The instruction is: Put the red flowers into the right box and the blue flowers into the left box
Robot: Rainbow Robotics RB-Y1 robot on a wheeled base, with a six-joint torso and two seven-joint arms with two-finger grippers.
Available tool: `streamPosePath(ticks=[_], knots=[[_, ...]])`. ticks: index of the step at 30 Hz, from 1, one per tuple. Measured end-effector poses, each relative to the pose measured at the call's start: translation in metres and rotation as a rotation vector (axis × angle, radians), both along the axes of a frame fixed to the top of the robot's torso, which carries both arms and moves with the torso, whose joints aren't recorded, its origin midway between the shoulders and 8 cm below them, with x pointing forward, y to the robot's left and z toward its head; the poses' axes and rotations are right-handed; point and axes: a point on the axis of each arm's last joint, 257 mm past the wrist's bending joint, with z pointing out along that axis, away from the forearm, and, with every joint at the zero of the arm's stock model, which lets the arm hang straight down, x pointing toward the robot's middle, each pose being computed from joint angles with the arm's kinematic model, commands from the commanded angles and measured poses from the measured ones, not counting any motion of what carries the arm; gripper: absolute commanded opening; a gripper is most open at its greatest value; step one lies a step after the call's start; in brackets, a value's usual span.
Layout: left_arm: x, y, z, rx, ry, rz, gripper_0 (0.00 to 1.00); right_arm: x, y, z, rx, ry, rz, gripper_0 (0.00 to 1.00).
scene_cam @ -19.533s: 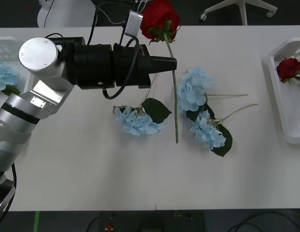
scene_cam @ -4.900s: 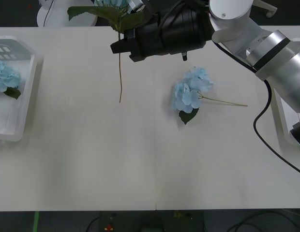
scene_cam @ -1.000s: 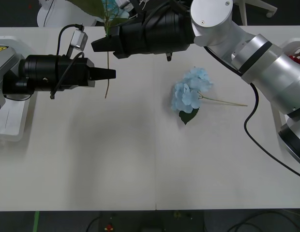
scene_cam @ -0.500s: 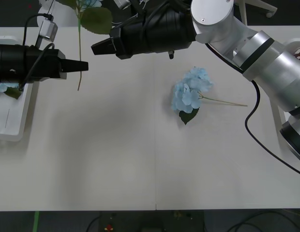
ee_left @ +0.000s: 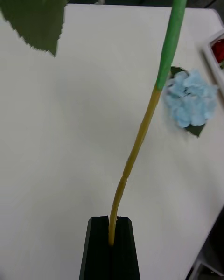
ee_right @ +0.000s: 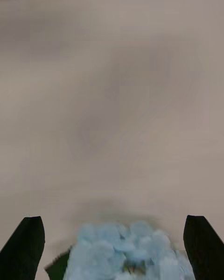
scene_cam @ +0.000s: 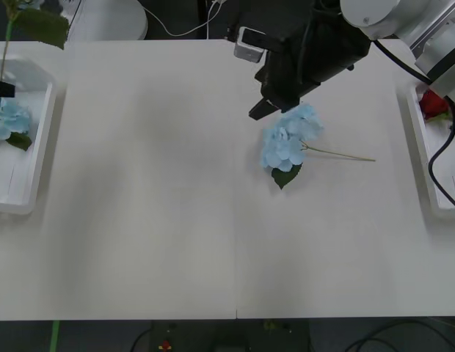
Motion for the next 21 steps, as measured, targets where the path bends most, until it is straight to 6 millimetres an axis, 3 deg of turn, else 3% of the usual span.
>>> streamPosePath(ticks=[5, 9, 14, 21], knots=[[-0.005, 0.103, -0.011, 0.219, 0.024, 0.196, 0.0, 0.009, -0.063, -0.021, -0.218, -0.078, 0.07, 0.86], [-0.006, 0.162, -0.016, 0.379, 0.021, 0.309, 0.0, 0.01, -0.099, -0.042, -0.336, -0.094, 0.13, 0.86], [-0.004, 0.21, -0.019, 0.553, 0.003, 0.384, 0.0, 0.015, -0.131, -0.065, -0.37, -0.037, 0.063, 0.86], [-0.003, 0.252, -0.028, 0.75, -0.002, 0.43, 0.0, 0.036, -0.142, -0.075, -0.328, -0.085, -0.012, 0.86]])
